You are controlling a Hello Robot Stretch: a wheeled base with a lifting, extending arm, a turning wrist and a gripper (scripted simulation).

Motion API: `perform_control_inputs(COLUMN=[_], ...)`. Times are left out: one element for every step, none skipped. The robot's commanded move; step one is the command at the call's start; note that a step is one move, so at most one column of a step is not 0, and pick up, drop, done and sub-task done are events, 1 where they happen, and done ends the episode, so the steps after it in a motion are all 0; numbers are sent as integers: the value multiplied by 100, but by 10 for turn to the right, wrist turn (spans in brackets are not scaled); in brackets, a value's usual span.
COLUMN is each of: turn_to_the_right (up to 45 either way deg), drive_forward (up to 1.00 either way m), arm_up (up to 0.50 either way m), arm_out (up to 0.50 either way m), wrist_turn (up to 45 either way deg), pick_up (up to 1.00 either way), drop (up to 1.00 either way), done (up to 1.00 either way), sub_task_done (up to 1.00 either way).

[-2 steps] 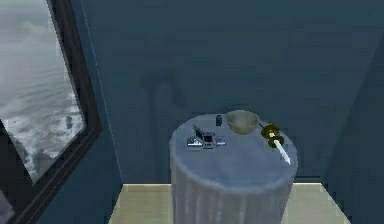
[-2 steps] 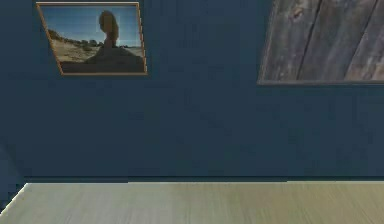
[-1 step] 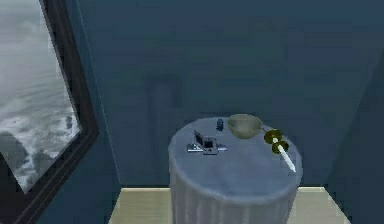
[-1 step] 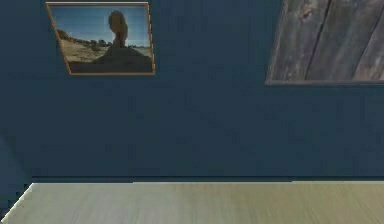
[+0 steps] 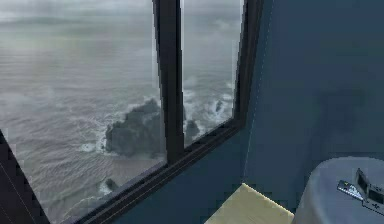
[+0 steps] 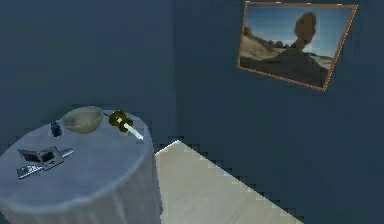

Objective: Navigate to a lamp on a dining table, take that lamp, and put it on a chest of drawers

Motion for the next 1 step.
perform_control_inputs(turn_to_the_right=[-180], drive_forward=[0], arm_up=[0], arm_out=[0], wrist_turn=[0], pick_up=[0], drop=[0], done=[0], sub_task_done=[0])
